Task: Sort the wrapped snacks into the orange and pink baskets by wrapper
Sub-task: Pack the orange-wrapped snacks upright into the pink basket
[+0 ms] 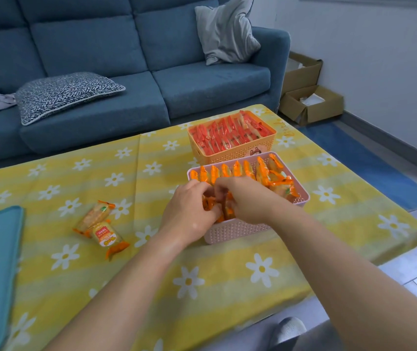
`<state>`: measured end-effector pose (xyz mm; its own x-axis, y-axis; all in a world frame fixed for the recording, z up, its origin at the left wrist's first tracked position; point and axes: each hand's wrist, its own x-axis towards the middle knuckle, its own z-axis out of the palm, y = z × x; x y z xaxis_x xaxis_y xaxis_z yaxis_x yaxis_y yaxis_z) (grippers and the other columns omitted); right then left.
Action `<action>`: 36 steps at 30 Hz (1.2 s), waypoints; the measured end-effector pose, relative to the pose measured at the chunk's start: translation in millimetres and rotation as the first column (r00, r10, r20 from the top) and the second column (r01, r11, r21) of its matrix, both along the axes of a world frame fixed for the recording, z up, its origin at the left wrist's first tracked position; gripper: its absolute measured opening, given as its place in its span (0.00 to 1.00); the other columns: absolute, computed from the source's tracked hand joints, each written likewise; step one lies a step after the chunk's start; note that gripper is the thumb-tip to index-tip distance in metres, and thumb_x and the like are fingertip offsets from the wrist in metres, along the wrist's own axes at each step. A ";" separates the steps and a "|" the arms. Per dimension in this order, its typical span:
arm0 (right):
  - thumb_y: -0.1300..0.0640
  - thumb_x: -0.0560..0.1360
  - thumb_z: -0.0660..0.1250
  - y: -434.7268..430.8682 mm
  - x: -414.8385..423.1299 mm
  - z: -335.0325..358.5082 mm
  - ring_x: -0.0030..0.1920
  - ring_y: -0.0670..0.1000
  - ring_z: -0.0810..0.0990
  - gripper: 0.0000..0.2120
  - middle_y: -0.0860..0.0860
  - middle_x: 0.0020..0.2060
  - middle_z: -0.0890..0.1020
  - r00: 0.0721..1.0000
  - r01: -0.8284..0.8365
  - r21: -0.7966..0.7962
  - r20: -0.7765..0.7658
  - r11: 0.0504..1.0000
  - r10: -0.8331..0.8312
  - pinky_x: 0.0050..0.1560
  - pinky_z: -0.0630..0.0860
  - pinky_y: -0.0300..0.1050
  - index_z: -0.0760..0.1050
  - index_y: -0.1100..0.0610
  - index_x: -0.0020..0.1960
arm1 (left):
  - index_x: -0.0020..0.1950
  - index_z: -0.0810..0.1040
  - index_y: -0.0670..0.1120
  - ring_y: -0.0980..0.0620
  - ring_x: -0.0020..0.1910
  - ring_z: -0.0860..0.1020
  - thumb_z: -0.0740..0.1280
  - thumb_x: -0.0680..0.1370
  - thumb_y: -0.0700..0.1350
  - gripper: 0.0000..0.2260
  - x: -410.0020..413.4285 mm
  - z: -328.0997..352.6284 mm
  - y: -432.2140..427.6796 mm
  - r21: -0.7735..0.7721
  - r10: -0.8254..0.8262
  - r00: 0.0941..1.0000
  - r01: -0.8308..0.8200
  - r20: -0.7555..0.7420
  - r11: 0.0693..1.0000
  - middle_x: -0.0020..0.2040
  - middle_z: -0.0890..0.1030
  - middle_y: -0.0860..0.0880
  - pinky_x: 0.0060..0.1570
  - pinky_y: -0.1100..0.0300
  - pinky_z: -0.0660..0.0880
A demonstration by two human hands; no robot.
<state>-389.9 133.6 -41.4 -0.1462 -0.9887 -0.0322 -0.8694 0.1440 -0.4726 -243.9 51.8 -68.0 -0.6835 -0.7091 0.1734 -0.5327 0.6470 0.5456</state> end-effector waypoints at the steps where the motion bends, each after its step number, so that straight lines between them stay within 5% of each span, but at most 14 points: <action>1: 0.71 0.72 0.64 -1.6 0.6 -3.5 0.42 0.52 0.74 0.13 0.51 0.46 0.79 0.999 0.028 -0.028 0.033 0.999 -0.027 0.37 0.71 0.47 0.72 0.54 0.49 | 0.50 0.78 0.57 0.51 0.51 0.75 0.71 0.73 0.51 0.08 -1.2 -2.1 1.5 0.018 -0.010 1.000 0.010 -0.027 1.000 0.48 0.77 0.58 0.47 0.52 0.74; 4: 0.71 0.71 0.65 -1.6 -2.1 -5.9 0.41 0.51 0.75 0.12 0.53 0.47 0.79 0.982 0.143 -0.084 0.137 0.986 -0.131 0.38 0.74 0.47 0.72 0.56 0.48 | 0.54 0.77 0.56 0.52 0.51 0.74 0.72 0.74 0.55 0.11 -5.9 -7.7 5.8 0.054 -0.016 0.997 0.021 -0.078 0.998 0.49 0.79 0.59 0.48 0.53 0.74; 8: 0.70 0.75 0.63 9.7 -27.4 3.5 0.40 0.45 0.82 0.12 0.49 0.43 0.83 0.925 0.319 -0.151 0.264 0.936 -0.273 0.39 0.76 0.41 0.76 0.54 0.45 | 0.50 0.81 0.57 0.50 0.54 0.71 0.73 0.74 0.55 0.06 -14.9 -7.2 9.8 -0.078 -0.009 0.998 0.014 0.058 0.997 0.50 0.76 0.56 0.51 0.58 0.67; 11: 0.64 0.75 0.65 22.5 -54.0 8.6 0.44 0.47 0.81 0.10 0.47 0.45 0.83 0.924 0.381 -0.180 0.101 0.907 -0.368 0.43 0.76 0.43 0.81 0.52 0.50 | 0.48 0.81 0.58 0.51 0.56 0.69 0.73 0.74 0.54 0.04 -17.1 -4.6 8.1 -0.059 0.022 0.994 -0.016 0.105 0.998 0.51 0.73 0.56 0.54 0.59 0.67; 16: 0.47 0.69 0.76 25.7 -54.3 2.3 0.47 0.49 0.80 0.17 0.43 0.47 0.81 0.935 0.297 0.089 -0.231 0.951 -0.271 0.45 0.80 0.47 0.78 0.45 0.57 | 0.50 0.80 0.58 0.49 0.59 0.70 0.74 0.73 0.53 0.08 -19.0 0.0 4.4 -0.007 0.031 0.987 -0.030 0.160 1.000 0.52 0.72 0.55 0.57 0.54 0.71; 30: 0.60 0.72 0.70 27.8 -54.8 5.7 0.51 0.53 0.79 0.15 0.44 0.44 0.76 0.923 0.254 0.133 -0.328 0.958 -0.200 0.43 0.71 0.44 0.78 0.42 0.52 | 0.50 0.79 0.59 0.49 0.59 0.70 0.74 0.73 0.56 0.08 -15.7 1.9 3.6 0.000 0.038 0.983 -0.039 0.178 0.999 0.51 0.72 0.54 0.55 0.55 0.71; 36: 0.65 0.72 0.70 33.0 -64.6 26.5 0.40 0.39 0.77 0.13 0.42 0.45 0.82 0.969 0.222 0.041 -0.121 0.974 -0.216 0.39 0.73 0.38 0.81 0.47 0.47 | 0.49 0.77 0.60 0.49 0.59 0.69 0.74 0.73 0.56 0.08 -17.1 -0.1 3.2 0.019 0.041 0.985 -0.045 0.170 0.999 0.51 0.72 0.54 0.56 0.55 0.71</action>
